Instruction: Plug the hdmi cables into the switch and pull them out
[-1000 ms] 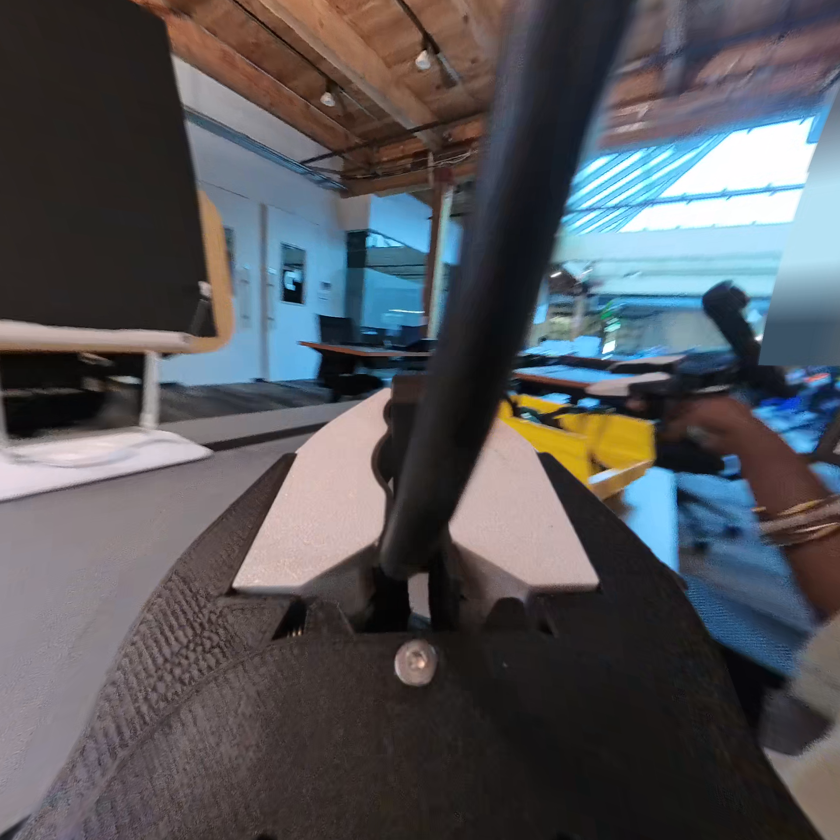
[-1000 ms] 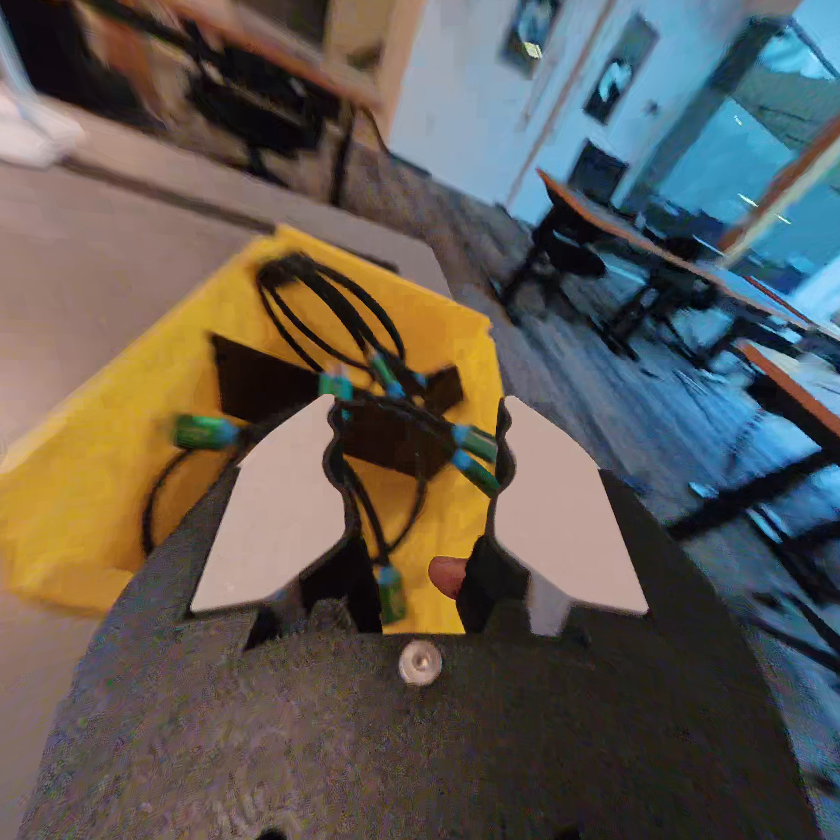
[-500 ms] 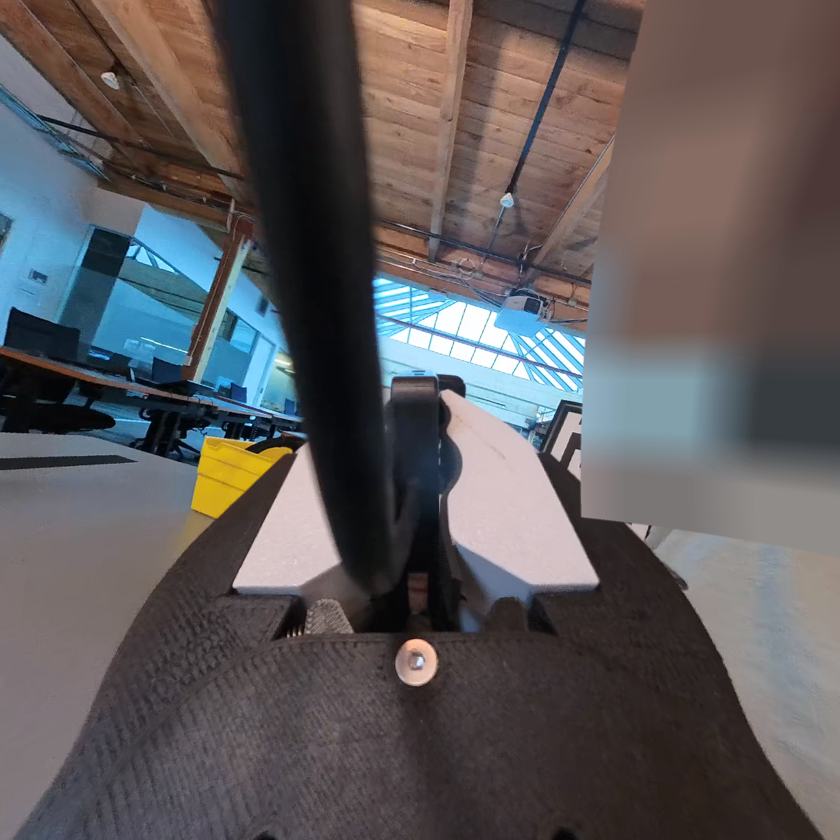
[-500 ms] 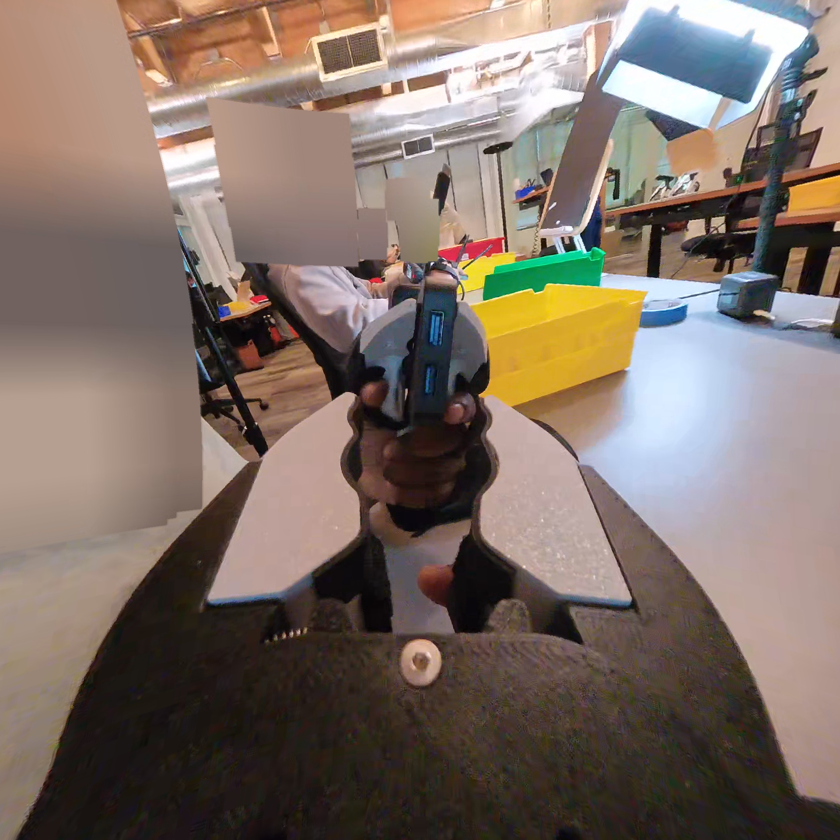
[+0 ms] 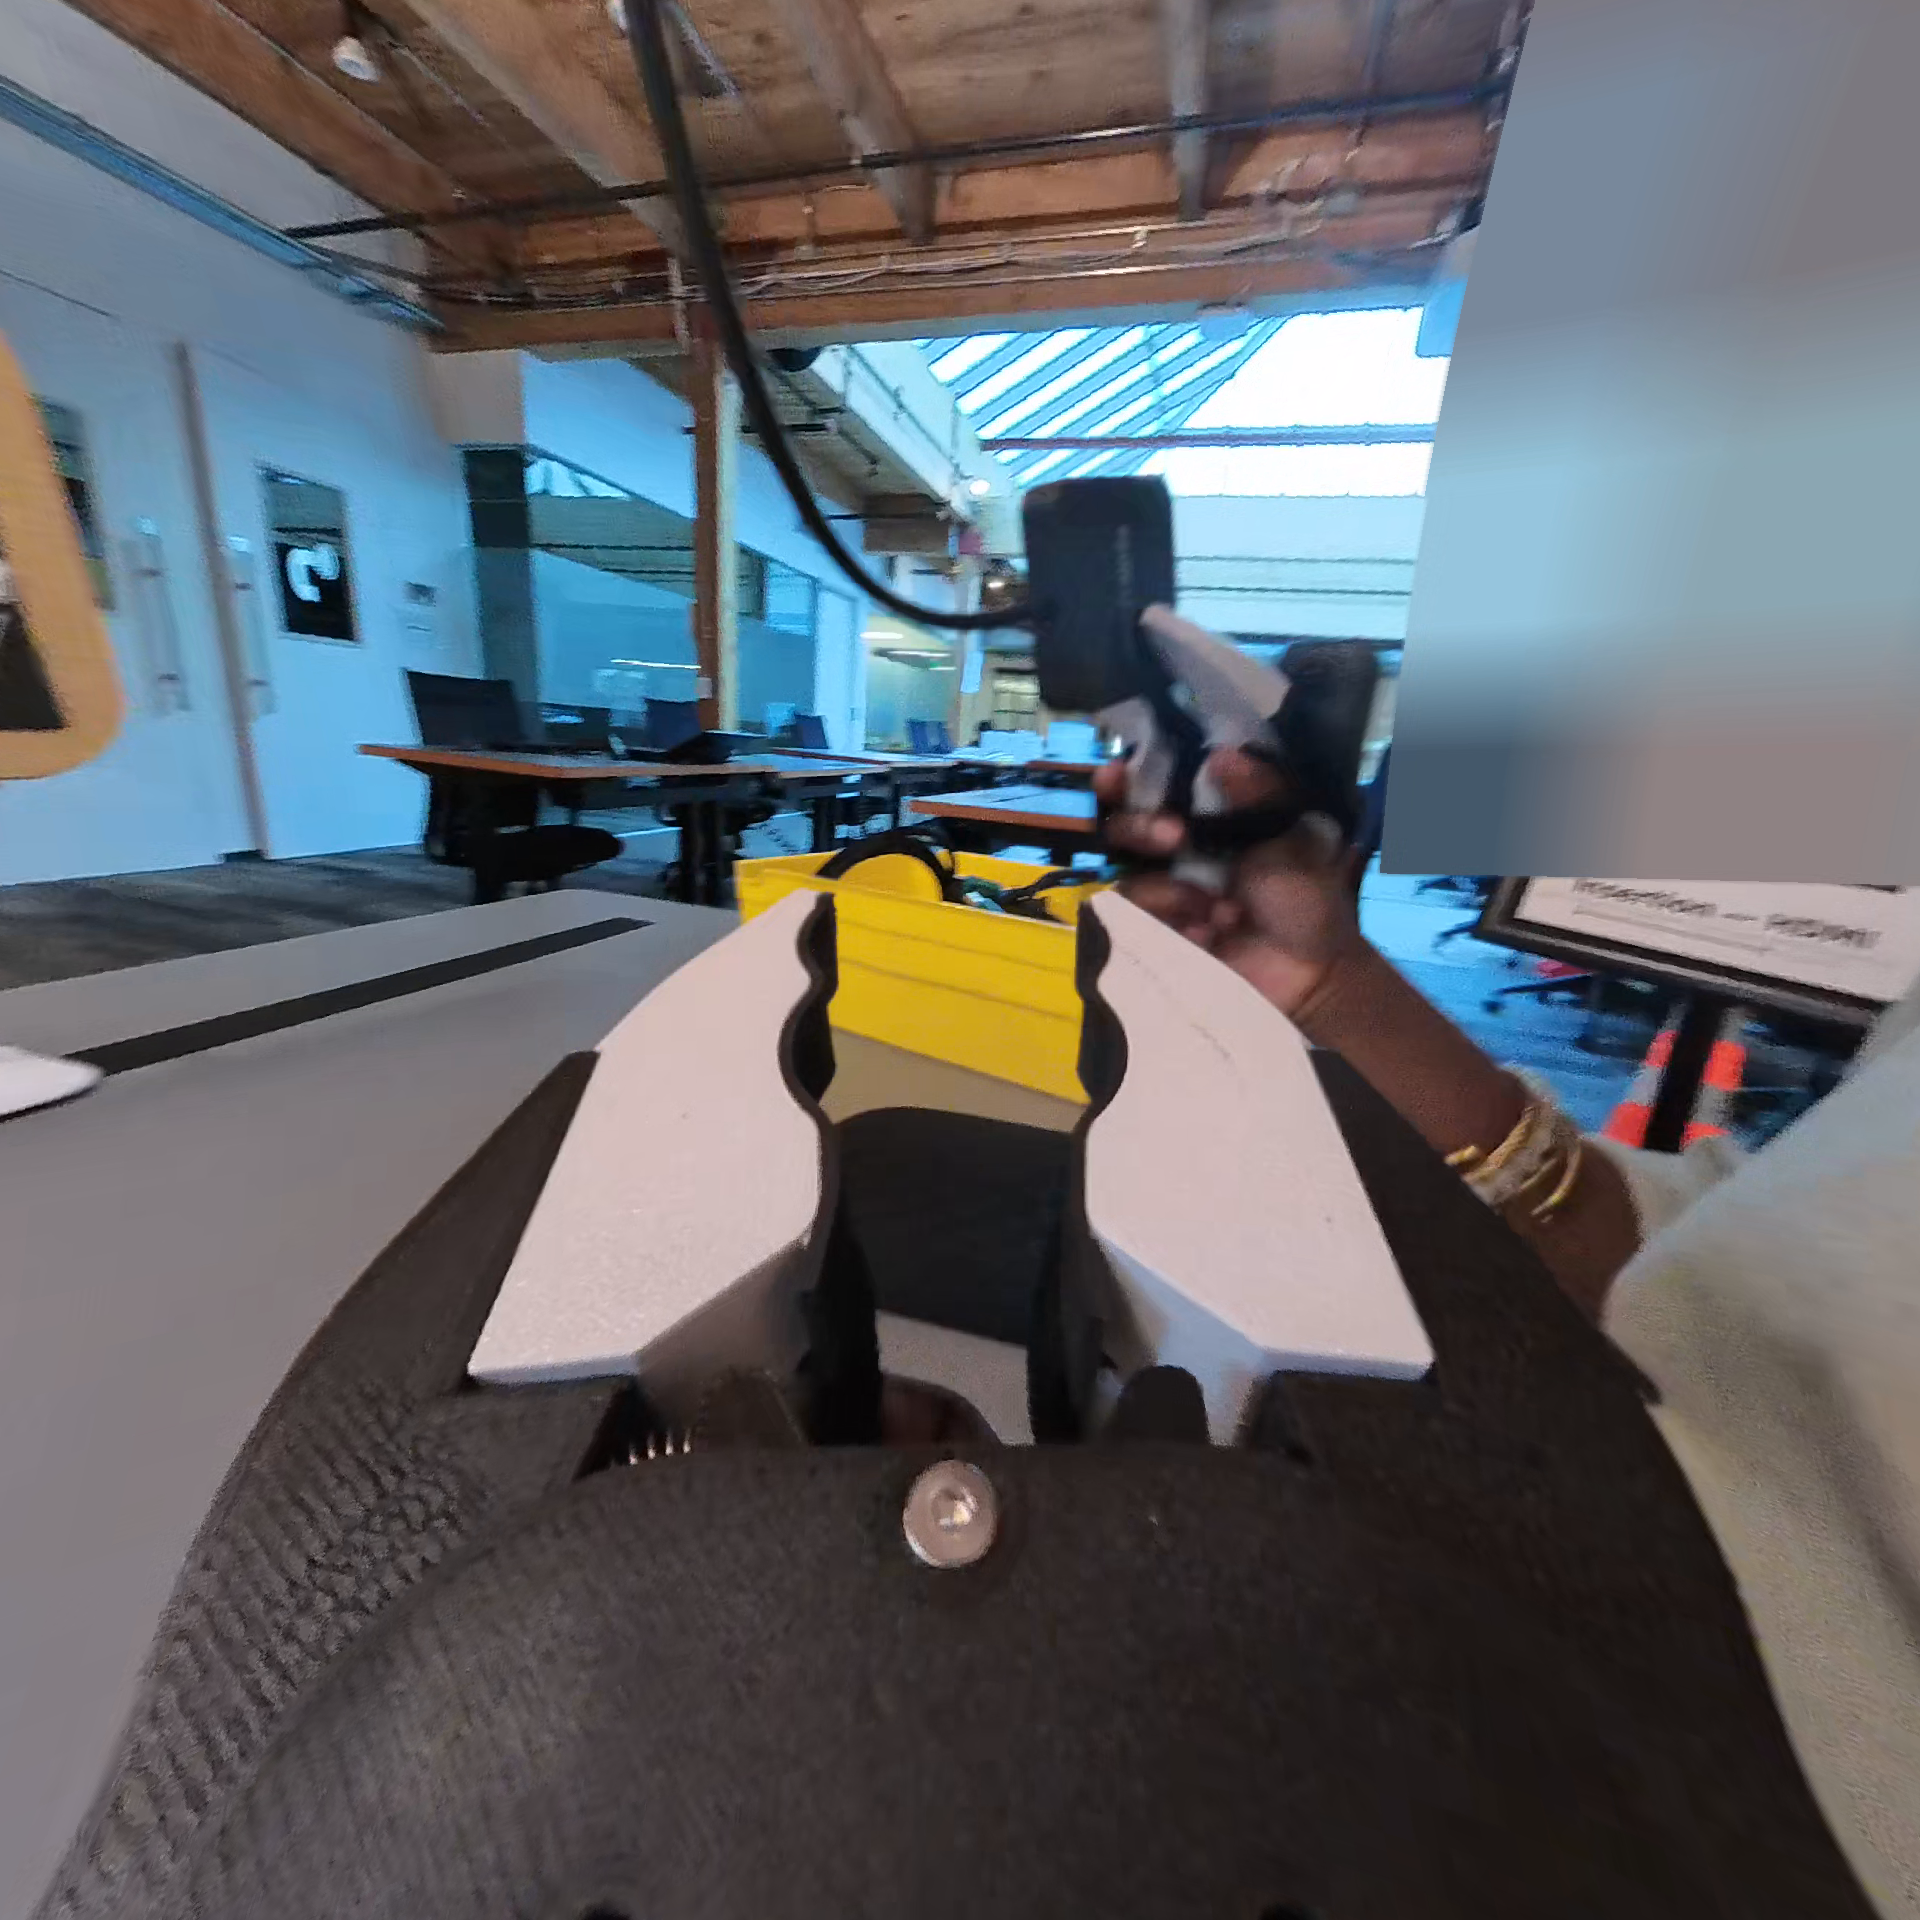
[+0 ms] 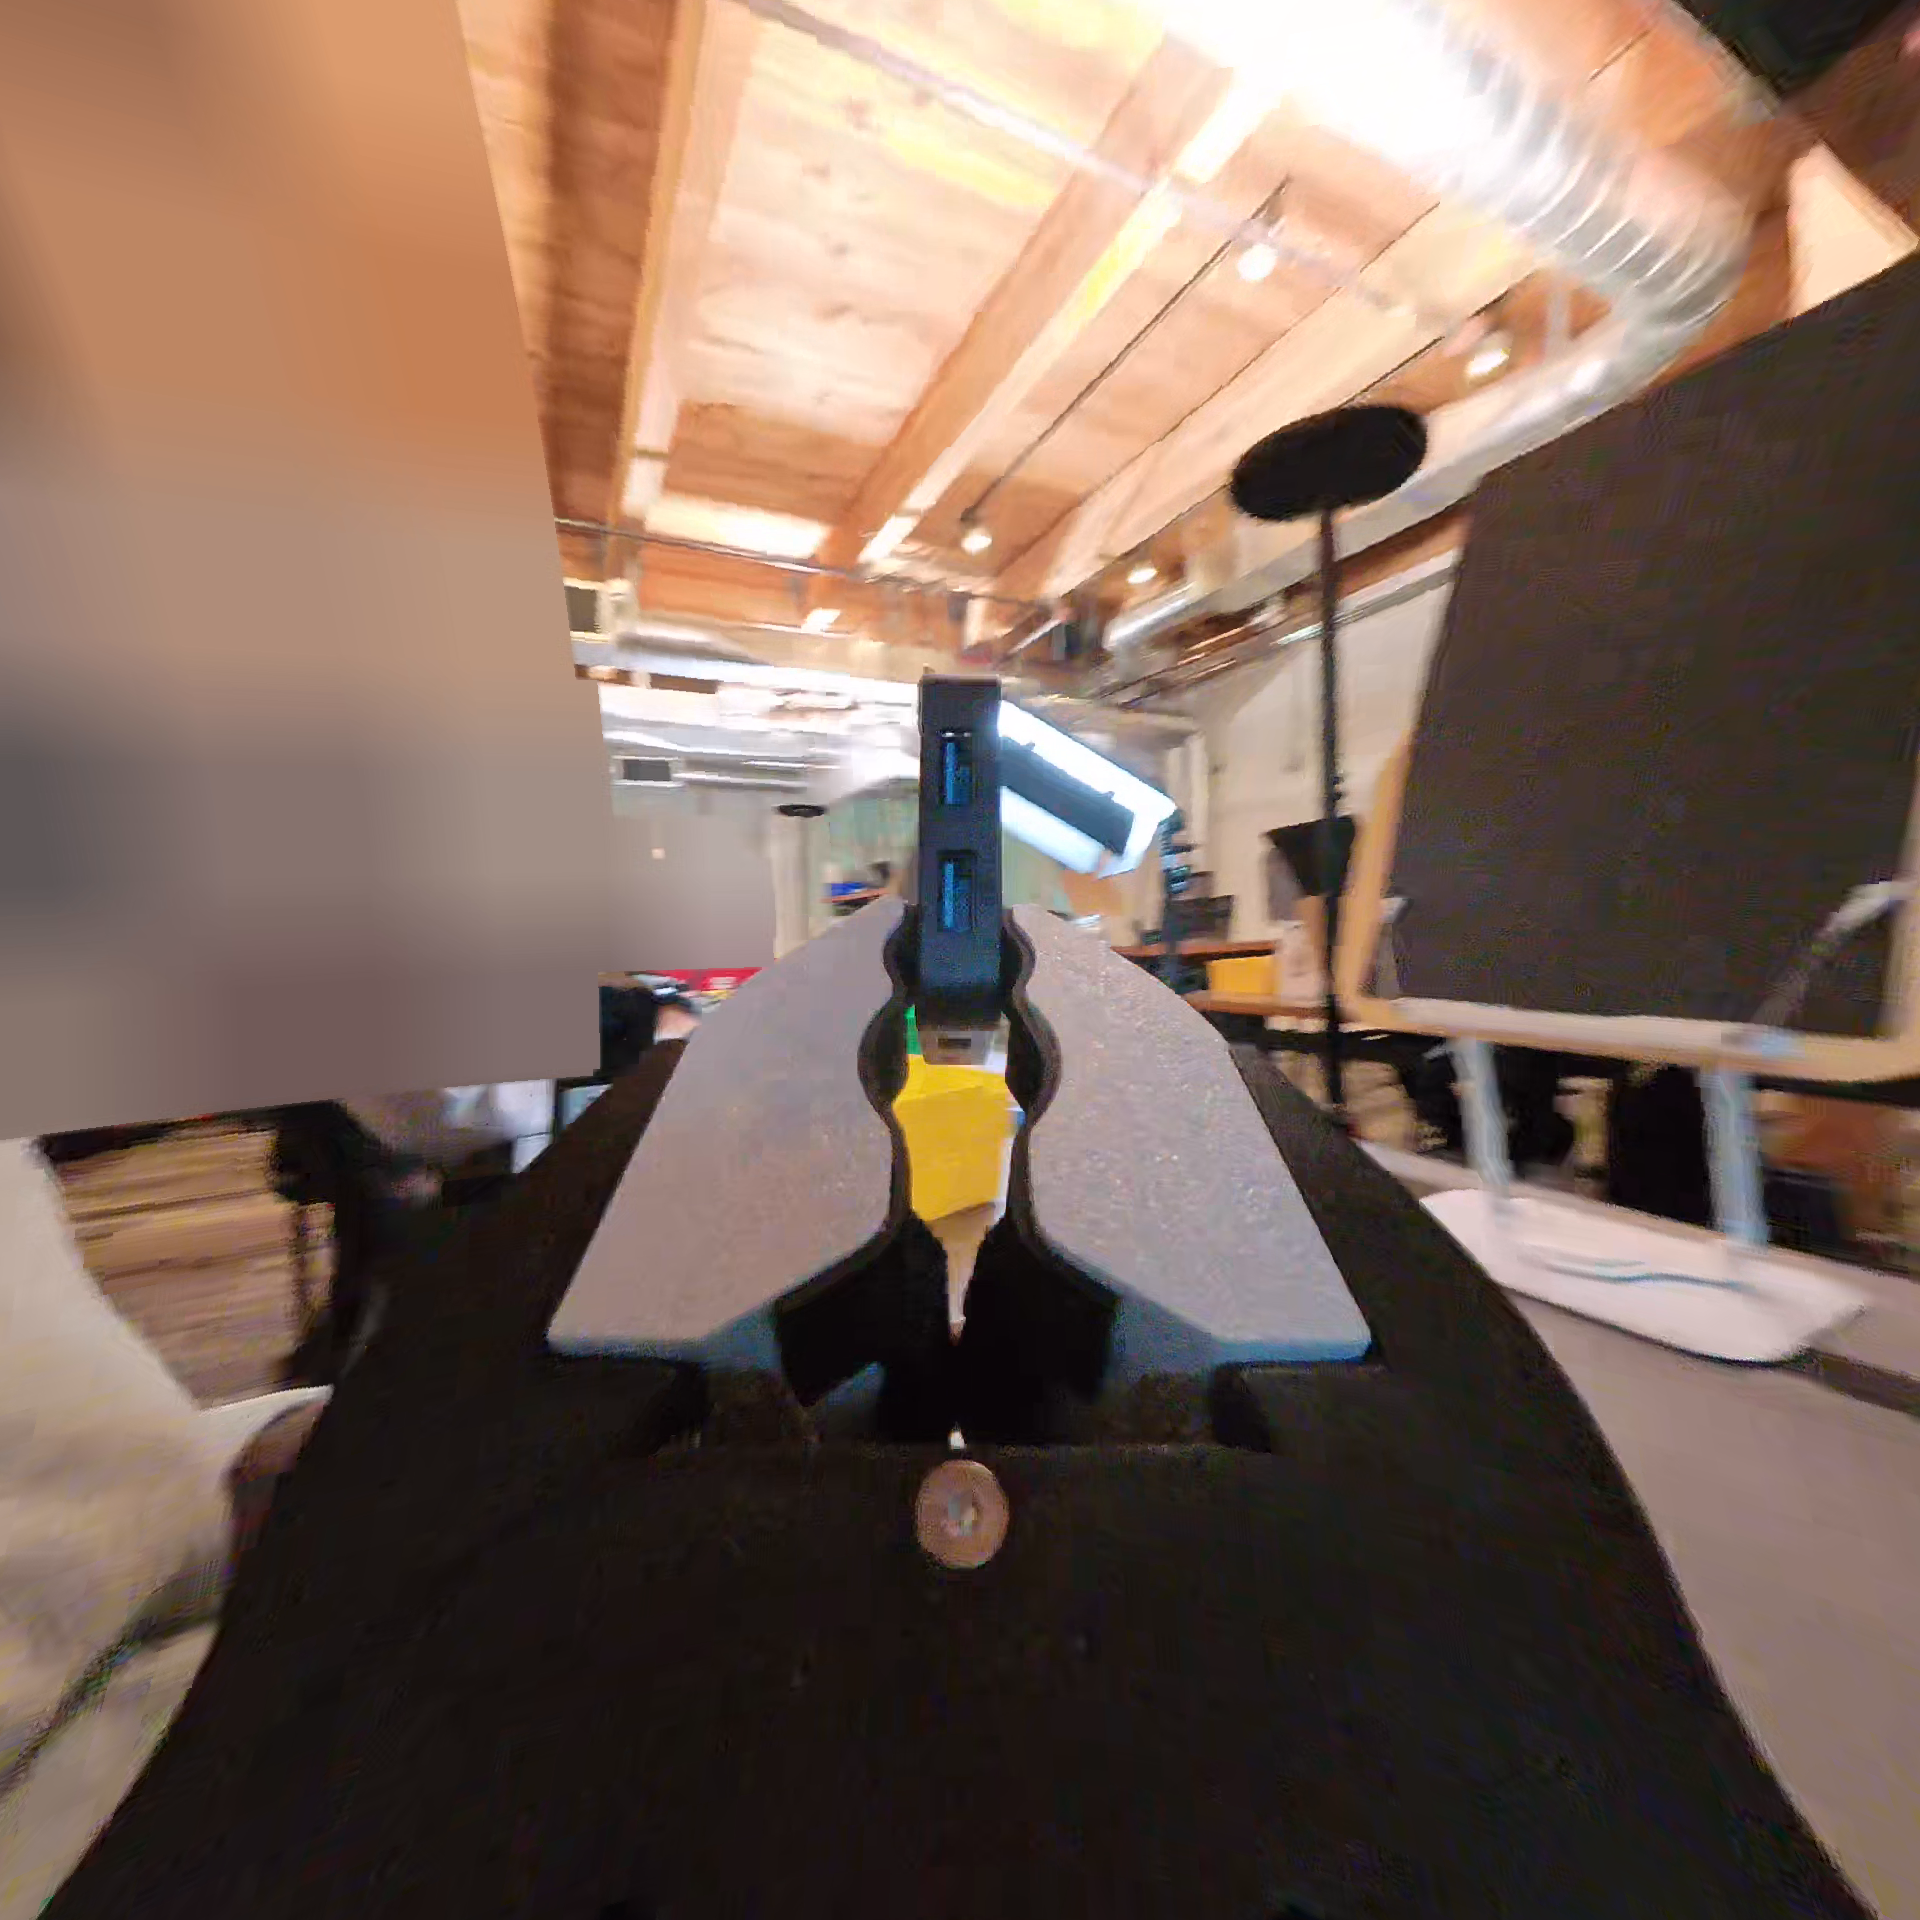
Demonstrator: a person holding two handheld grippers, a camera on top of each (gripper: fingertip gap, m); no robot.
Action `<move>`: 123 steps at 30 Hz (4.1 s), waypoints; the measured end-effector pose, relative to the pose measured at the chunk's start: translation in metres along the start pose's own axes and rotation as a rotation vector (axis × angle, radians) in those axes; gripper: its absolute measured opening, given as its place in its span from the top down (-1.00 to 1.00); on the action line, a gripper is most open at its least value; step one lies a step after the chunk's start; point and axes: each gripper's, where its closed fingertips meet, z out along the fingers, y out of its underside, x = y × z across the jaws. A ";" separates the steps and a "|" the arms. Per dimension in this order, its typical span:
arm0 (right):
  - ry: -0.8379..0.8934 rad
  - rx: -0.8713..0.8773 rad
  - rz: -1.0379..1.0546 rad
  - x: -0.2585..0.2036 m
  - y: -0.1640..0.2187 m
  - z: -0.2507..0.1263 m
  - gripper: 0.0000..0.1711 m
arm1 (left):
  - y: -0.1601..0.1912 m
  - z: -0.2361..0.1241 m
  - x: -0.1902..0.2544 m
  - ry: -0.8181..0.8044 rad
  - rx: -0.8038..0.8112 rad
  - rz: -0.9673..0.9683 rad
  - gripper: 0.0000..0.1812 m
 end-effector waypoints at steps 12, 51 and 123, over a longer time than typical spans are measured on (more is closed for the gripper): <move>0.854 -0.826 -0.769 0.159 -0.124 -0.163 0.83 | 0.011 -0.019 -0.044 -0.196 -0.046 0.089 0.56; 0.744 -1.560 -0.386 0.145 0.108 -0.184 0.59 | 0.008 -0.018 -0.046 -0.219 -0.016 0.122 0.58; -0.130 -1.037 -0.245 -0.120 0.331 0.199 -0.17 | -0.052 -0.407 -0.140 -1.378 -0.397 0.182 0.86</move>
